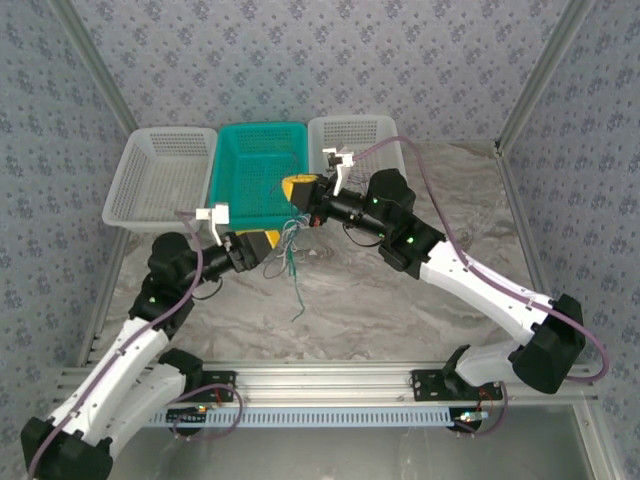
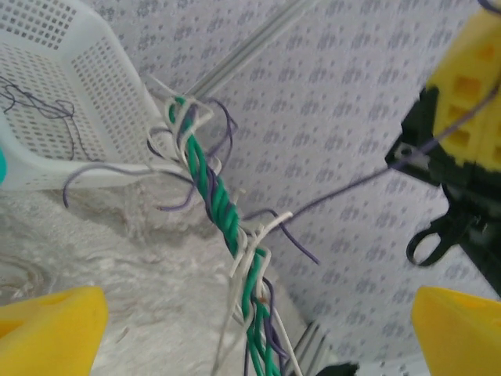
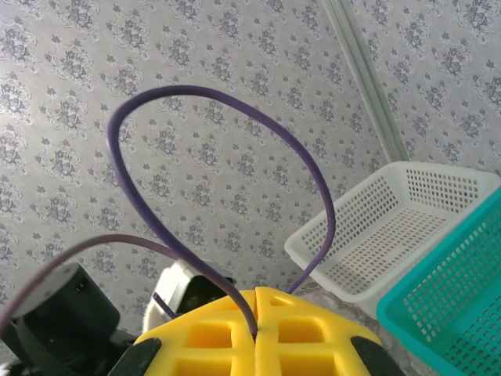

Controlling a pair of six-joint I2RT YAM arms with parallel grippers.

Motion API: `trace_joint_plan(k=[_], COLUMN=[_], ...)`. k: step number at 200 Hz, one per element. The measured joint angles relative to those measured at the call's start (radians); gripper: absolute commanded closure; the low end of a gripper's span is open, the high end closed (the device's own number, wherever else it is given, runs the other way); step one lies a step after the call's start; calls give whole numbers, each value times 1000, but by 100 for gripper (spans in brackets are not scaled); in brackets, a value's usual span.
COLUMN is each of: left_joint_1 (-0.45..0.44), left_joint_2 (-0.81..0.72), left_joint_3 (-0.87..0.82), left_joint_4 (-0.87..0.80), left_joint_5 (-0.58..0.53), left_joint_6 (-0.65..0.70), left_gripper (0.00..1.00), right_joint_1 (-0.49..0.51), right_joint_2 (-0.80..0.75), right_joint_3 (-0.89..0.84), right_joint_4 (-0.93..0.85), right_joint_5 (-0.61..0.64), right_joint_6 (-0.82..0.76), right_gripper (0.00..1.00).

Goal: Untangle the cables

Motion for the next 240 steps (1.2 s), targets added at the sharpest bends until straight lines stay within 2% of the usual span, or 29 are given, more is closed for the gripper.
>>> trace_joint_plan(k=[32, 51, 76, 89, 102, 112, 120, 137, 169, 197, 240], left_joint_1=[-74, -145, -245, -264, -266, -266, -265, -265, -247, -218, -161], left_joint_2=[71, 160, 316, 364, 390, 397, 397, 386, 322, 235, 93], left_joint_3=[88, 118, 155, 146, 130, 119, 114, 111, 98, 57, -40], left_joint_4=[-161, -194, -184, -125, -40, 11, 38, 69, 58, 15, -53], left_joint_5=[23, 23, -41, -69, -112, -151, -177, -228, -272, -295, -309], left_joint_6=[157, 201, 217, 182, 136, 105, 91, 78, 79, 84, 90], left_gripper=[1, 1, 2, 22, 60, 81, 90, 100, 100, 100, 100], right_joint_1=[0, 0, 0, 0, 0, 0, 0, 0, -1, -15, -127], right_joint_2=[0, 0, 0, 0, 0, 0, -1, -3, -25, -66, -177], right_joint_3=[0, 0, 0, 0, 0, 0, 0, 0, 0, 0, -2], right_joint_4=[0, -1, -2, -5, -5, -7, -11, -18, -39, -83, -238], right_joint_5=[4, 4, 4, 4, 6, 11, 15, 25, 55, 143, 325], right_joint_6=[-3, -3, -4, -4, -5, -8, -9, -18, -31, -43, -26], right_gripper=[100, 100, 100, 100, 100, 100, 100, 100, 100, 100, 100])
